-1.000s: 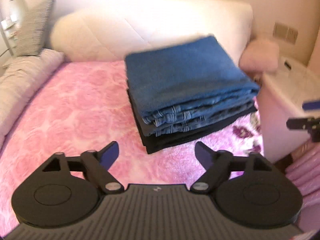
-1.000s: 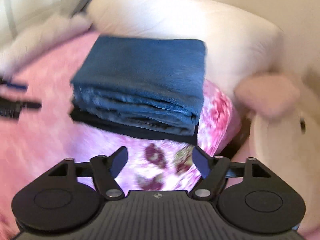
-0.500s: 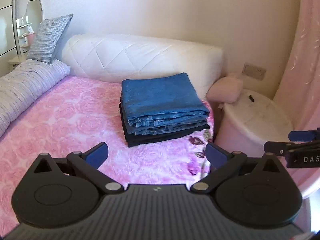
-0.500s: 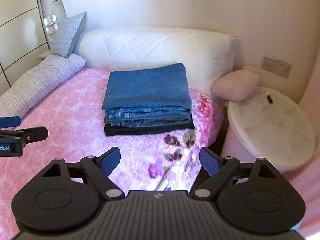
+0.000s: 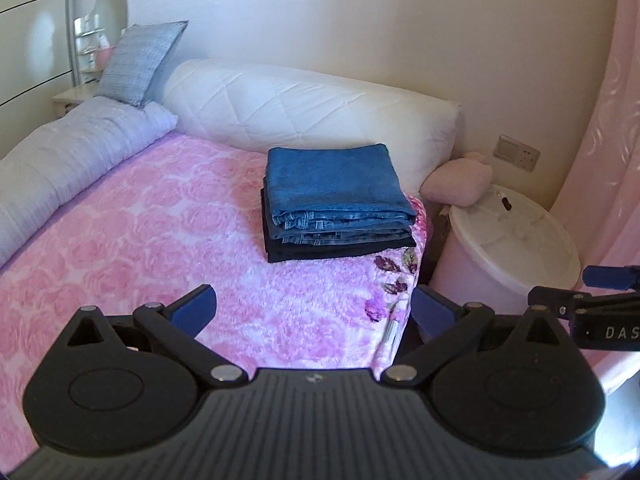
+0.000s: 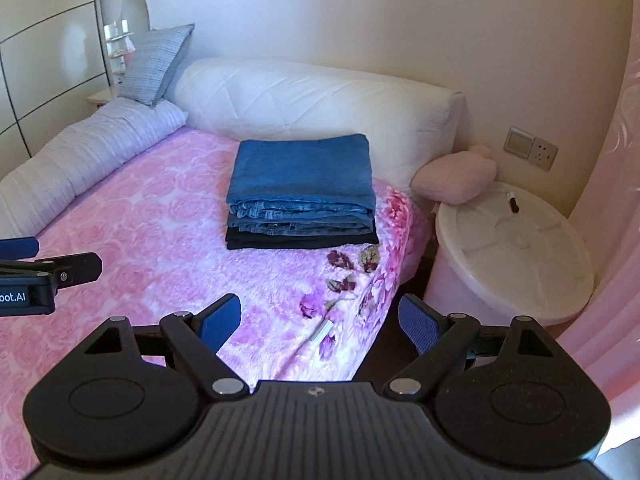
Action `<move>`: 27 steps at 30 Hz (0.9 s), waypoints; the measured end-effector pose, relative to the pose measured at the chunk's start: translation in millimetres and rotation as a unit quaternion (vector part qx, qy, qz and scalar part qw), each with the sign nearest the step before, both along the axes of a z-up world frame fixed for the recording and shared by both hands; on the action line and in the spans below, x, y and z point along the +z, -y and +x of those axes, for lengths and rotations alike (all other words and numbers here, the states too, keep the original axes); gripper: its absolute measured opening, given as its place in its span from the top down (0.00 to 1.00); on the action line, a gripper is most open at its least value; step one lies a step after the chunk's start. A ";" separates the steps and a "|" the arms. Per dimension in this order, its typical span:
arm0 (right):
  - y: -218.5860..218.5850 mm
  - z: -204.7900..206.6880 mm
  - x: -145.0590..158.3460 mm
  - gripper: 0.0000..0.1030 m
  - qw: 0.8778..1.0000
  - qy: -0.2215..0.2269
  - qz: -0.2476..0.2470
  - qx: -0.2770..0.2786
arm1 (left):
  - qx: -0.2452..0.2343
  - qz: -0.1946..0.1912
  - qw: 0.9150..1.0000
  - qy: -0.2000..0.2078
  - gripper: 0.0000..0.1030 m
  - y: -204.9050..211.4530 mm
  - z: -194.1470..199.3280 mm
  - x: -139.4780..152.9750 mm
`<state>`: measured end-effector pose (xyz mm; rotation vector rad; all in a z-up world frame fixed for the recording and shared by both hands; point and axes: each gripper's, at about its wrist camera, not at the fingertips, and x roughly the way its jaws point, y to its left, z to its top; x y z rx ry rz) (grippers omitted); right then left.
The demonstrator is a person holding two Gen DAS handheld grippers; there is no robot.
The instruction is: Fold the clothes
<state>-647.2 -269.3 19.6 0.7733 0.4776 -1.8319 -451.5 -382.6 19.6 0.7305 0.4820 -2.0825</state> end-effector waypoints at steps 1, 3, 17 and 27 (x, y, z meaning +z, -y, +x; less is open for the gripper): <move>-2.0 -2.6 0.8 0.14 1.000 0.000 0.000 0.004 | 0.005 0.005 1.000 0.000 0.01 -3.5 -3.0 0.4; -7.0 -8.5 2.9 0.14 1.000 0.001 0.001 0.010 | 0.011 0.014 1.000 -0.002 0.01 -10.2 -9.7 0.4; -37.8 -52.3 7.7 0.14 1.000 0.024 -0.005 0.016 | 0.040 0.003 0.999 0.012 0.01 -41.4 -42.2 10.7; -35.9 -52.4 15.8 0.14 0.999 0.026 -0.012 0.033 | 0.045 -0.007 0.999 0.018 0.01 -41.4 -48.7 18.6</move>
